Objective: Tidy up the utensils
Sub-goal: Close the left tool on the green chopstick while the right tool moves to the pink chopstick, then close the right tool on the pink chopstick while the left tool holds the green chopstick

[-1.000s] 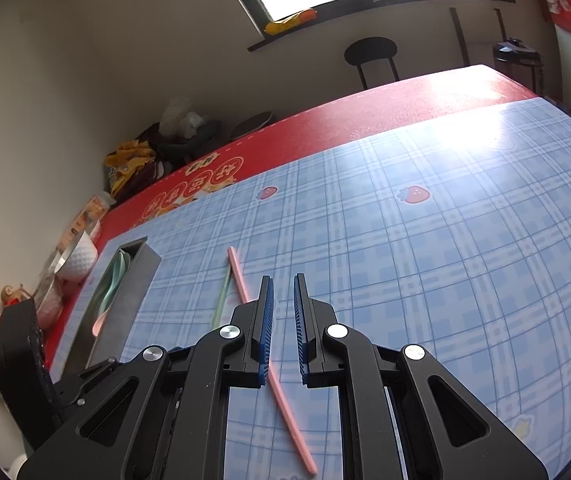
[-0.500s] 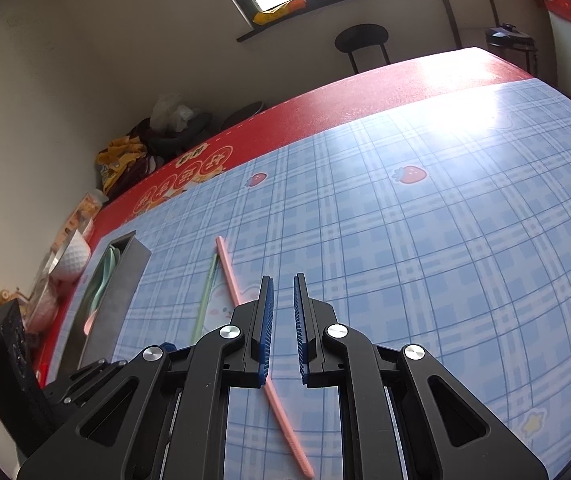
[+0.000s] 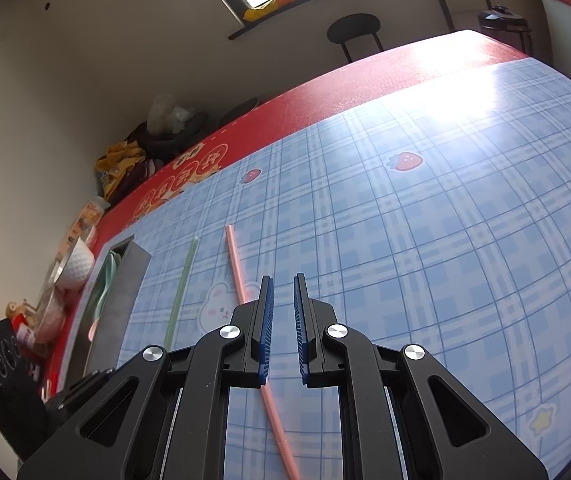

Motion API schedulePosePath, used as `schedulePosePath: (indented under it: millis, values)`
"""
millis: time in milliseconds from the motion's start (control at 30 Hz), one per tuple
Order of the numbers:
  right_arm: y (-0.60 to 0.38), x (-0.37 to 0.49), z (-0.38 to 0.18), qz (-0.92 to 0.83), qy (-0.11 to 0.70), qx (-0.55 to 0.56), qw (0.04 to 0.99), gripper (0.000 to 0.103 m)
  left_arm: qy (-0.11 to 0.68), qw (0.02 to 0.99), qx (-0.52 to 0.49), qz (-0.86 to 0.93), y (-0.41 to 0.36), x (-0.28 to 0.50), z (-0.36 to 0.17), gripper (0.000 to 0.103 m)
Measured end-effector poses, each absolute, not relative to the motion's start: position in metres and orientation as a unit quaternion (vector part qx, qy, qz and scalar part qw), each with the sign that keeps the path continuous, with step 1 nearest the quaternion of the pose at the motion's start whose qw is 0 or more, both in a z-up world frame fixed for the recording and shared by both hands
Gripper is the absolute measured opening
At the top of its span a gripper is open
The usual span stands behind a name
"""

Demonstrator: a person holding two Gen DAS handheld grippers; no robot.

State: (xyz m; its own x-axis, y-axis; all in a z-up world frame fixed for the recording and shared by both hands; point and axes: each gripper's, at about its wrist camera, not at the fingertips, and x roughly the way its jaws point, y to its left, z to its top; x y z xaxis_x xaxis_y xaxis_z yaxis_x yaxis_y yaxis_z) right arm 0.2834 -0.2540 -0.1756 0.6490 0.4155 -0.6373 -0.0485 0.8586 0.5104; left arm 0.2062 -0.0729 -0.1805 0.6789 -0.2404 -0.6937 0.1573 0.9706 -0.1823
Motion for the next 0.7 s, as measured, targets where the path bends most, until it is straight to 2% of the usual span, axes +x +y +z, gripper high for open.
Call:
schedulePosePath:
  millis: [167,300,700]
  values:
    - [-0.248,0.286,-0.176,0.132,0.403,0.213,0.88,0.011,0.37,0.918,-0.089,-0.108,-0.06,0.203,-0.177,0.006]
    - [-0.228,0.286,-0.173,0.141,0.407,0.15,0.89,0.011,0.361,0.919,-0.116,-0.111,-0.05,0.201,-0.173,0.006]
    - [-0.187,0.284,-0.171,0.163,0.404,0.037,0.899,0.012,0.356,0.921,-0.117,-0.102,-0.038,0.193,-0.158,0.006]
